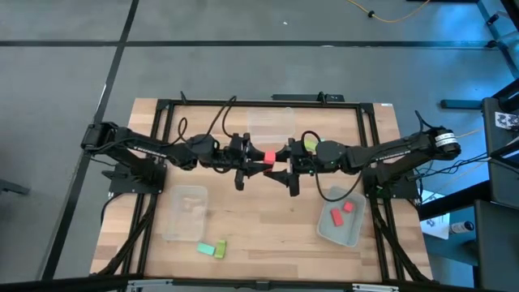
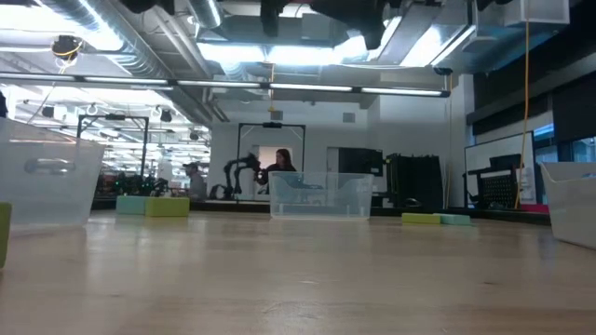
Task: Sort & place blocks by color
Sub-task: Put the orange block into the gray bin
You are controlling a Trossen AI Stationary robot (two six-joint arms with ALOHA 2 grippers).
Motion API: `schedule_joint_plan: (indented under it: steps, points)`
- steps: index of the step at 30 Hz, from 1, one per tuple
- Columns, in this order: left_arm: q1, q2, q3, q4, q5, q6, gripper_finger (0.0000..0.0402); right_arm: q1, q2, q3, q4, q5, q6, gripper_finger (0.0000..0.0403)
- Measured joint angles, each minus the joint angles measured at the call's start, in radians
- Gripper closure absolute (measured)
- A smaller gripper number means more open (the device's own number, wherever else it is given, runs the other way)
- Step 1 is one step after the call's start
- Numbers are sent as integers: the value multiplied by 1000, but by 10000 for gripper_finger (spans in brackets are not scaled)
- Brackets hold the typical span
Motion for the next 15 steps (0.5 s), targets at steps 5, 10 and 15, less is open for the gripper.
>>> schedule_joint_plan:
  steps: [5,10,15]
  points:
    - [-1,0,0,-11,0,2,282,0,-3,0,6,-32,6,127]
    - [-1,0,0,-11,0,3,282,0,-3,0,5,-32,6,189]
    - [-1,0,0,-14,-5,5,282,0,-3,0,0,-26,1,268]
